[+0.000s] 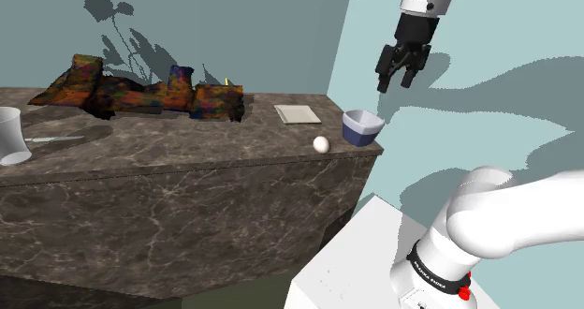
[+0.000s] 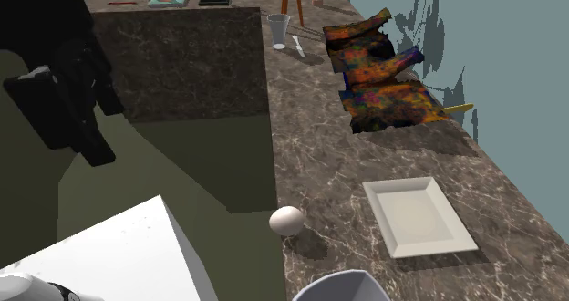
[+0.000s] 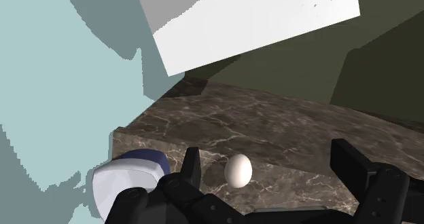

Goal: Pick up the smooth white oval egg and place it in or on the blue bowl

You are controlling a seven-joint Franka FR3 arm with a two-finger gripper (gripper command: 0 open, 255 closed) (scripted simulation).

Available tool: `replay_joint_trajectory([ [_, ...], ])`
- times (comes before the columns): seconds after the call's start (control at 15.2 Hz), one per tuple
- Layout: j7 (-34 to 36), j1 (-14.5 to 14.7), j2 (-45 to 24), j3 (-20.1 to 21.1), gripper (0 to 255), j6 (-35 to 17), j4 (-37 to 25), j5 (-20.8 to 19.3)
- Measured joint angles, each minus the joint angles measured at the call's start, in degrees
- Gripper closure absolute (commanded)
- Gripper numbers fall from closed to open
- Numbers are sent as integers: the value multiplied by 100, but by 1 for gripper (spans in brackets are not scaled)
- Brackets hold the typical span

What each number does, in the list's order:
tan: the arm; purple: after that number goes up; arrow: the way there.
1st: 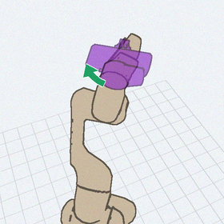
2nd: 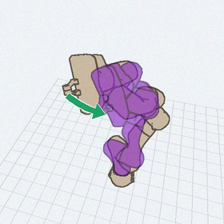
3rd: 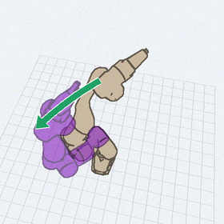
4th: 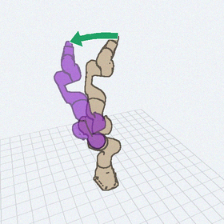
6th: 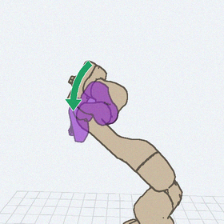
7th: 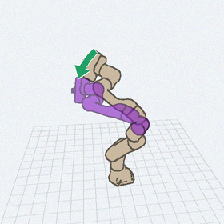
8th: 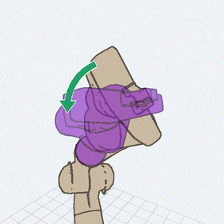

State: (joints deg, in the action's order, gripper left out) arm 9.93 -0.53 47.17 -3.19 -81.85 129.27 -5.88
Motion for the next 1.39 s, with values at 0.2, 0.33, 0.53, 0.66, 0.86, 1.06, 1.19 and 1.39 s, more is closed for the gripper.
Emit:
replay_joint_trajectory([
  [0.2,-55,-2,-120,-49,0,-194,96,-59],
  [0.33,-67,13,-329,-68,0,-519,251,-103],
  [0.53,-151,11,-691,-155,0,-1041,457,-217],
  [0.66,-158,24,-958,-174,0,-1388,575,-266],
  [0.86,-212,21,-1419,-247,0,-1923,692,-366],
  [1.06,-243,26,-1995,-300,0,-2436,680,-446],
  [1.19,-268,23,-2353,-336,0,-2750,666,-500],
  [1.39,-309,15,-3007,-395,0,-3259,560,-575],
])
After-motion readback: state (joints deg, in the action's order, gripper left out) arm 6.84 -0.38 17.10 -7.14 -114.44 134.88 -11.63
